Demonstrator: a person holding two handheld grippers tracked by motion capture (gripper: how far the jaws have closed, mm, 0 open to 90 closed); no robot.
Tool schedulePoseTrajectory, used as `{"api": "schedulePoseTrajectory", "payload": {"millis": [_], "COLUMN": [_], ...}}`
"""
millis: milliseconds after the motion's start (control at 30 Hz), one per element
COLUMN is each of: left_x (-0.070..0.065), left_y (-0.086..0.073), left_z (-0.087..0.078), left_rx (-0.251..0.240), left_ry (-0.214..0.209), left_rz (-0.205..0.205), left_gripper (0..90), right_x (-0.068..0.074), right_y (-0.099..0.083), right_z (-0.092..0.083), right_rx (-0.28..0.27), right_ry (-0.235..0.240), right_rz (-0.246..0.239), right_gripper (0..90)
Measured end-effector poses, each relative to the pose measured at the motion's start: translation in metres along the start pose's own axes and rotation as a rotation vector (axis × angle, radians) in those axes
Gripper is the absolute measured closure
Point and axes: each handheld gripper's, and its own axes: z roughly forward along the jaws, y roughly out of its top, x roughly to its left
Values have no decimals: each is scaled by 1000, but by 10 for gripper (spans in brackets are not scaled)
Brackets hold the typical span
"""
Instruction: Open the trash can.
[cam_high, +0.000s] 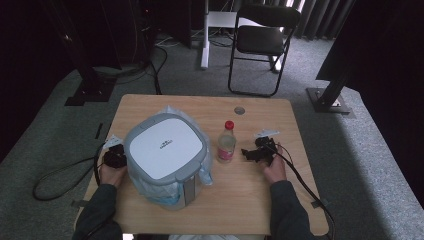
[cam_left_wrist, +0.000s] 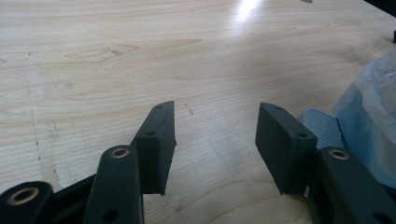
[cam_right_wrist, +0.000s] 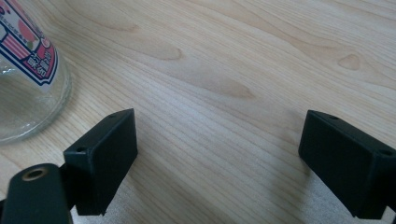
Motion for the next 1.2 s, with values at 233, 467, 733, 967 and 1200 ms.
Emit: {"api": "schedulePoseTrajectory", "payload": {"millis": [233,467,733,967,1200], "left_x": [-3,-5,-11,-20,-25], "left_y": [4,6,12,16,19], "left_z": [-5,-8,-10,-9,-1], "left_rx": [-38,-44,-37,-29,-9], "left_ry": [8,-7,-60,-128,-163], "left_rz": [-3,12,23,84,116], "left_gripper": [493,479,548,900,900], "right_x": [1,1,2,2,2], "right_y": [-1,-1,-2,-2,-2], "right_z": [-1,-1,-2,-3,-3], "right_rx": [1,0,0,1,1], "right_ry": [-2,2,-3,-6,-6], "right_rz": [1,-1,1,6,7], "right_gripper": [108,108,110,110,110]}}
